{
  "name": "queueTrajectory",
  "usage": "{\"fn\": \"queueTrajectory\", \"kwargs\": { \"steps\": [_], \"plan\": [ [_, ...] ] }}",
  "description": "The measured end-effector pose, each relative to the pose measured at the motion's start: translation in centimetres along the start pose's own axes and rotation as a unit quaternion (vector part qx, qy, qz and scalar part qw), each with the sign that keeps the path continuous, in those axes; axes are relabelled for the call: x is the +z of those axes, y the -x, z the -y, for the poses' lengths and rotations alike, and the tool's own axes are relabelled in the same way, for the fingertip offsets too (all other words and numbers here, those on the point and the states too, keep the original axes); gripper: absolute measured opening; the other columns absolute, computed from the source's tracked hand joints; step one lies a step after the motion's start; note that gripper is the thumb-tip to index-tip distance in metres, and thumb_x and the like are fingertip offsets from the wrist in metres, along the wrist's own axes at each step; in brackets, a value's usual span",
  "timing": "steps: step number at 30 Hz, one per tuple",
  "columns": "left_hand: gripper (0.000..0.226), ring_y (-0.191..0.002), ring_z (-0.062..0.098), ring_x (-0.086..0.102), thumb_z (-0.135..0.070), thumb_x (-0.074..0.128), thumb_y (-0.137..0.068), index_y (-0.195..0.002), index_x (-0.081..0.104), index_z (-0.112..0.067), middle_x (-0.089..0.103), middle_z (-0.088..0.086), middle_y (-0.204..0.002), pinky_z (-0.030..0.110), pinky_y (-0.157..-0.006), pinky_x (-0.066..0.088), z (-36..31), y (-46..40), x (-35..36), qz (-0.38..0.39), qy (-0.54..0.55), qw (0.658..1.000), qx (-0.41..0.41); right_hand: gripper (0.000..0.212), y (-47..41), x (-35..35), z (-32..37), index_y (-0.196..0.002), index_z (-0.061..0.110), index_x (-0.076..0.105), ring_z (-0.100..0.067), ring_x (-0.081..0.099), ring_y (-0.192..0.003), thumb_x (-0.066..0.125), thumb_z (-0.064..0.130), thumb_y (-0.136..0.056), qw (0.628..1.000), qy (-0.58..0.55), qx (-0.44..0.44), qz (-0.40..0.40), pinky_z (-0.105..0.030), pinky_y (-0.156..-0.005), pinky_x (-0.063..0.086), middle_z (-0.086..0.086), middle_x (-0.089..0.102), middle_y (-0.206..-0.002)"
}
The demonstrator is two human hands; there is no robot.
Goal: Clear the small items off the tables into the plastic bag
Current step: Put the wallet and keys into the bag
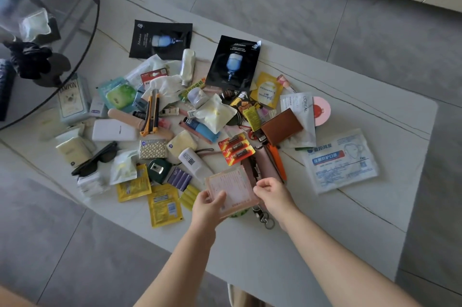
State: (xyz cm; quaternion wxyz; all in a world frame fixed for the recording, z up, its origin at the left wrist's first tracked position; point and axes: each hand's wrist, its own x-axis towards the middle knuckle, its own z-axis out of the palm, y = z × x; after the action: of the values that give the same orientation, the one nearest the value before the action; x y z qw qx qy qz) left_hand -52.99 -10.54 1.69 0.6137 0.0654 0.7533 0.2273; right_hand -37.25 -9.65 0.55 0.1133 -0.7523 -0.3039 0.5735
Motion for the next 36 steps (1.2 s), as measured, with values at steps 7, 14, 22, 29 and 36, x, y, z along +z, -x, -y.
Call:
{"fn": "queueTrajectory", "kwargs": {
  "steps": [7, 14, 22, 29, 36],
  "plan": [
    [0.031, -0.09, 0.025, 0.066, -0.014, 0.057, -0.093, -0.123, 0.051, -0.012, 0.063, 0.013, -0.114, 0.034, -0.071, 0.056, 2.1, -0.2, -4.2, -0.01, 0.068, 0.998, 0.003, 0.034, 0.3, 1.3, -3.9, -0.121, 0.016, 0.055, -0.02, 0.056, -0.108, 0.06, 0.02, -0.088, 0.979, 0.201, 0.006, -0.016, -0.025, -0.082, 0.045, -0.001, 0.059, -0.122],
    [0.025, -0.083, 0.019, 0.067, -0.015, 0.057, -0.093, -0.118, 0.054, -0.015, 0.065, 0.01, -0.111, 0.029, -0.064, 0.054, 4.5, -1.8, -5.4, 0.001, 0.1, 0.995, 0.004, 0.037, -1.2, 3.5, -6.6, -0.119, 0.014, 0.053, -0.027, 0.047, -0.114, 0.063, 0.023, -0.085, 0.951, 0.29, -0.038, -0.097, -0.034, -0.086, 0.044, -0.007, 0.055, -0.121],
    [0.032, -0.083, 0.018, 0.066, -0.015, 0.057, -0.093, -0.125, 0.051, -0.013, 0.063, 0.01, -0.114, 0.03, -0.066, 0.053, 5.5, -2.0, -5.8, 0.004, 0.103, 0.995, 0.015, 0.026, -1.2, 3.0, -7.4, -0.106, 0.008, 0.058, -0.031, 0.055, -0.101, 0.059, 0.021, -0.084, 0.954, 0.289, -0.026, -0.076, -0.031, -0.078, 0.043, -0.014, 0.057, -0.11],
    [0.033, -0.084, 0.021, 0.066, -0.015, 0.057, -0.093, -0.125, 0.05, -0.013, 0.063, 0.012, -0.114, 0.031, -0.068, 0.053, 5.0, -0.9, -5.5, -0.001, 0.106, 0.994, 0.006, 0.009, -0.5, -0.1, -3.8, -0.091, 0.011, 0.041, -0.022, 0.061, -0.069, 0.047, 0.016, -0.088, 0.991, 0.091, -0.05, -0.084, -0.021, -0.056, 0.044, -0.013, 0.06, -0.09],
    [0.03, -0.083, 0.021, 0.067, -0.014, 0.057, -0.093, -0.122, 0.052, -0.013, 0.064, 0.012, -0.112, 0.031, -0.067, 0.054, 4.6, -1.6, -4.9, 0.01, 0.11, 0.994, 0.0, 0.025, -2.8, 0.0, 0.2, -0.108, 0.014, 0.045, -0.022, 0.05, -0.084, 0.059, 0.021, -0.088, 0.977, 0.177, -0.086, -0.084, -0.027, -0.068, 0.038, -0.004, 0.055, -0.102]
  ]
}}
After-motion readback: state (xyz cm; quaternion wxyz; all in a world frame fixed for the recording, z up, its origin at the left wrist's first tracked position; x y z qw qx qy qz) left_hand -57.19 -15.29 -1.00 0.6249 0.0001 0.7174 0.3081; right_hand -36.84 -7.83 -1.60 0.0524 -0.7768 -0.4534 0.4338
